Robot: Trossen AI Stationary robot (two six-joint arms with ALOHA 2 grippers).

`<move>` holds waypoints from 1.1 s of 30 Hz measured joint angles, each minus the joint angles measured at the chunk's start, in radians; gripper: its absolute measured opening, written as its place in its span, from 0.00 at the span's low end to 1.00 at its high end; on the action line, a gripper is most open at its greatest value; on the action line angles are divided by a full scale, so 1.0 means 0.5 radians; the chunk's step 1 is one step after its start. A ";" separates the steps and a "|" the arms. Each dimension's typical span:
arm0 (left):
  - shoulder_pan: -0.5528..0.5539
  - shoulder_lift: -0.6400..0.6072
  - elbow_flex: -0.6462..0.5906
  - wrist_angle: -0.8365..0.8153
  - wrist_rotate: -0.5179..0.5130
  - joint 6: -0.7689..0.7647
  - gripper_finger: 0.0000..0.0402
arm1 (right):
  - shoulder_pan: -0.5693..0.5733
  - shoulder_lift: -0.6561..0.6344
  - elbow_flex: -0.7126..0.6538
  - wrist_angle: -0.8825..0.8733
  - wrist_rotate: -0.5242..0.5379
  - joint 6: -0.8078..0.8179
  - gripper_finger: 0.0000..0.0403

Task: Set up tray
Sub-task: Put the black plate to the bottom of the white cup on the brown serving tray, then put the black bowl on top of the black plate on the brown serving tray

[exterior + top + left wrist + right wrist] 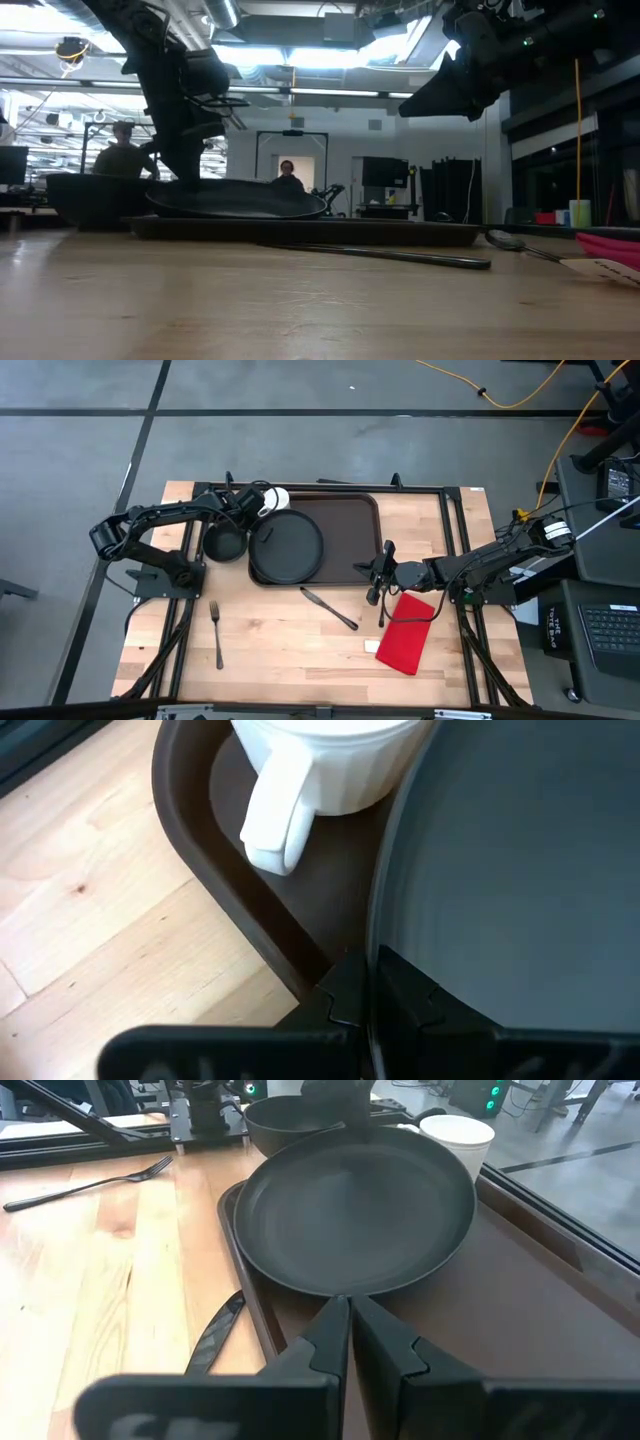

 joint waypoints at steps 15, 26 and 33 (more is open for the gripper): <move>-0.004 -0.001 0.000 0.059 -0.161 0.091 0.16 | 0.000 0.000 0.000 -0.016 0.001 0.008 0.06; -0.004 -0.001 0.000 0.073 -0.155 0.093 0.20 | 0.000 0.000 0.000 -0.018 0.000 0.007 0.06; -0.004 -0.002 0.063 0.086 -0.075 0.196 0.19 | 0.000 0.000 0.000 -0.022 0.001 0.006 0.06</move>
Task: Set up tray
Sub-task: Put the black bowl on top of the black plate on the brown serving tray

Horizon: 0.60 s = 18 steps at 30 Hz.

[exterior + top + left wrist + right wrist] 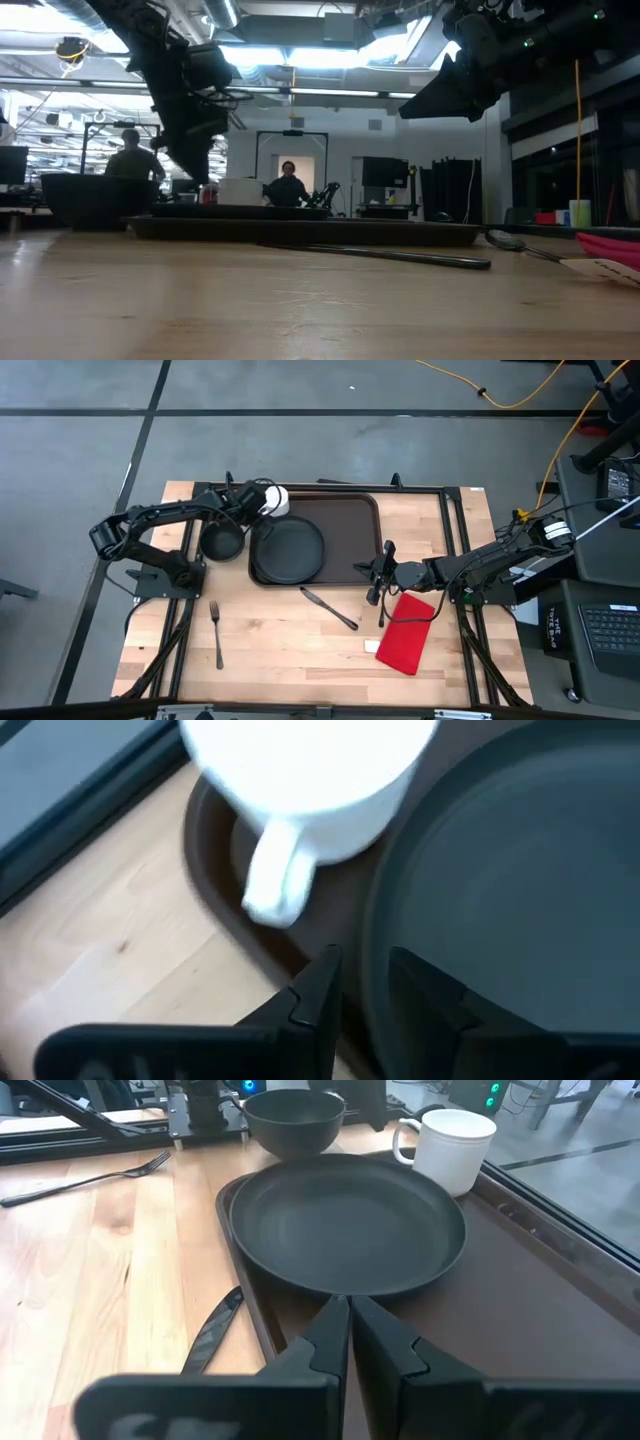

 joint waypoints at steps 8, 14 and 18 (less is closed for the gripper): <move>-0.159 -0.002 0.301 -0.390 0.050 0.087 0.14 | 0.000 0.000 0.000 -0.029 0.001 -0.011 0.06; -0.442 -0.006 0.486 -0.886 -0.073 0.009 0.04 | -0.004 0.000 0.000 -0.013 0.002 -0.118 0.06; -0.611 -0.073 0.518 -1.133 -0.102 -0.145 0.02 | -0.004 0.000 0.000 0.039 0.002 -0.213 0.06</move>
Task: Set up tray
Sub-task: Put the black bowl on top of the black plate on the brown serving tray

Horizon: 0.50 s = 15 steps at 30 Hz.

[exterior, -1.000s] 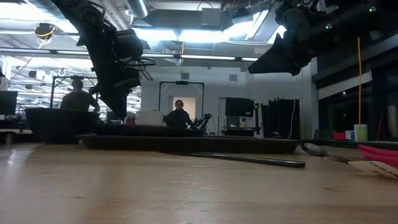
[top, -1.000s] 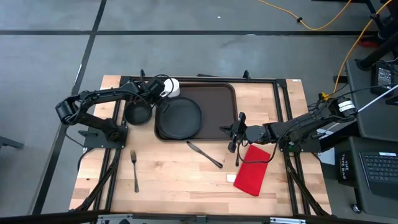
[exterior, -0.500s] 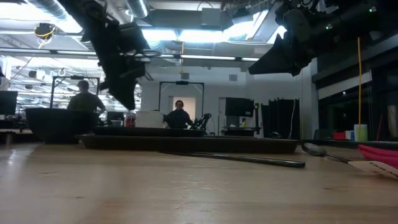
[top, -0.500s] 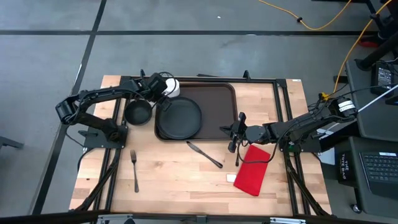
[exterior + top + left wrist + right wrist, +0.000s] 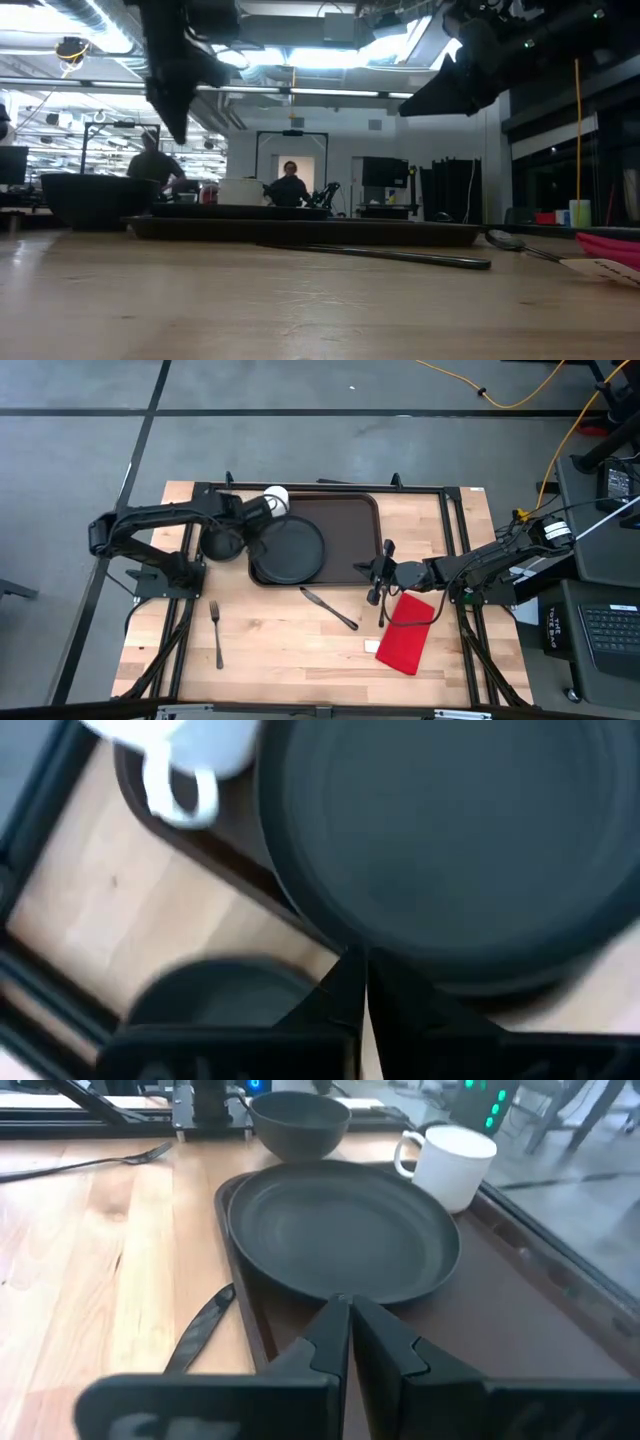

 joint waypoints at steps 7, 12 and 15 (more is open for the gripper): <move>-0.268 -0.226 0.000 -0.175 -0.103 -0.307 0.06 | -0.021 0.000 0.000 0.200 0.001 -0.219 0.06; -0.403 -0.375 0.000 -0.274 -0.138 -0.584 0.14 | -0.075 0.000 0.000 0.215 0.000 -0.230 0.06; -0.471 -0.430 -0.029 -0.314 -0.214 -0.747 0.19 | -0.104 0.000 0.000 0.214 -0.001 -0.204 0.06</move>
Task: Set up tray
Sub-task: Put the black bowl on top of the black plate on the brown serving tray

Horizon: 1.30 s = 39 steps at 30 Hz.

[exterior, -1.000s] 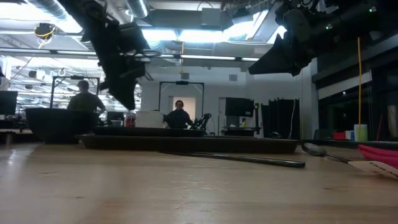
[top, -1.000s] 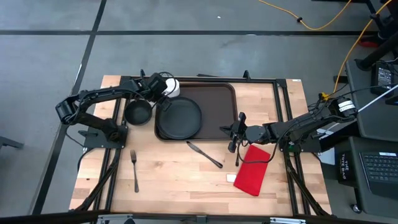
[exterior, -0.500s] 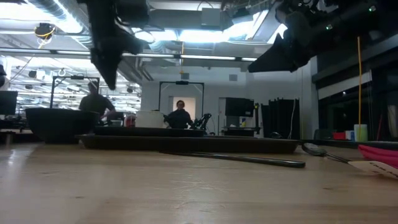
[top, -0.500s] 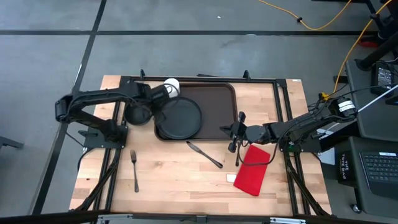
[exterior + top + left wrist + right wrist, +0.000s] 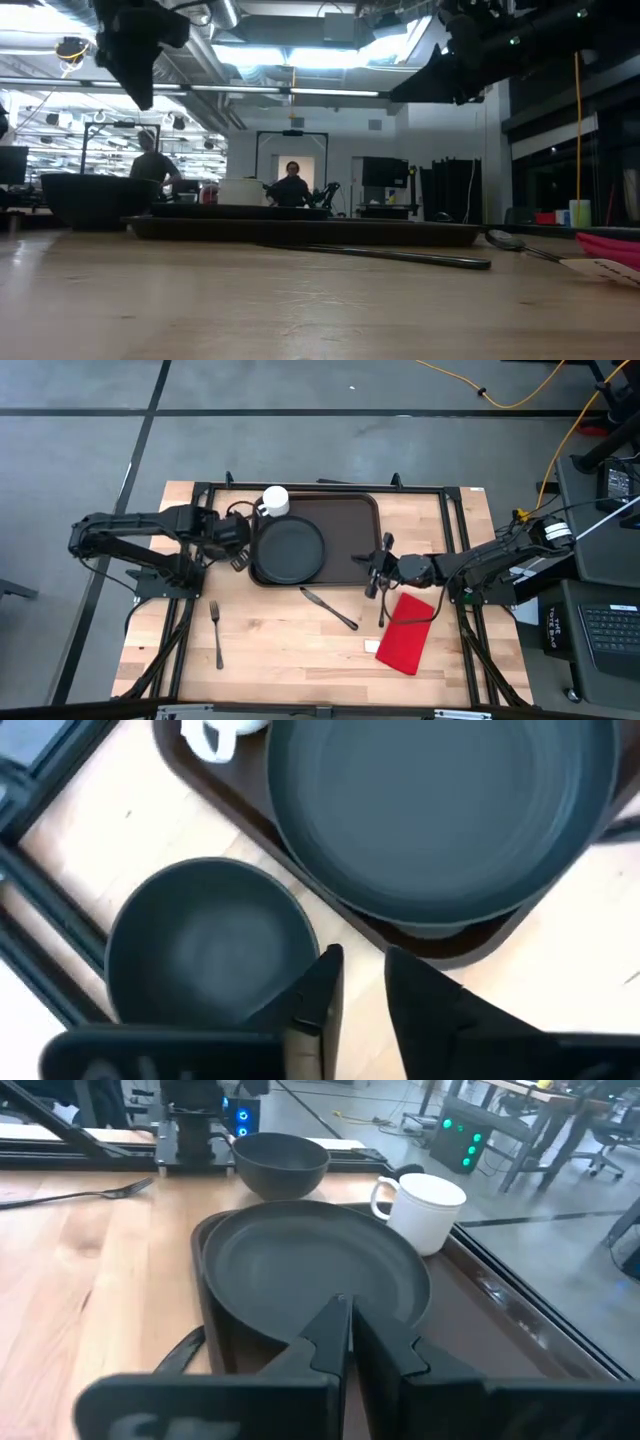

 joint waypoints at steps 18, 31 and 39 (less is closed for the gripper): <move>-0.111 -0.021 -0.457 0.082 0.049 -0.197 0.34 | 0.000 0.000 0.000 -0.014 -0.004 0.008 0.06; -0.111 -0.021 -0.616 0.267 0.032 -0.180 0.34 | 0.000 0.000 0.000 -0.016 -0.006 0.008 0.06; -0.063 -0.007 -0.616 0.266 0.028 -0.121 0.33 | 0.000 0.000 0.000 -0.016 -0.006 0.008 0.06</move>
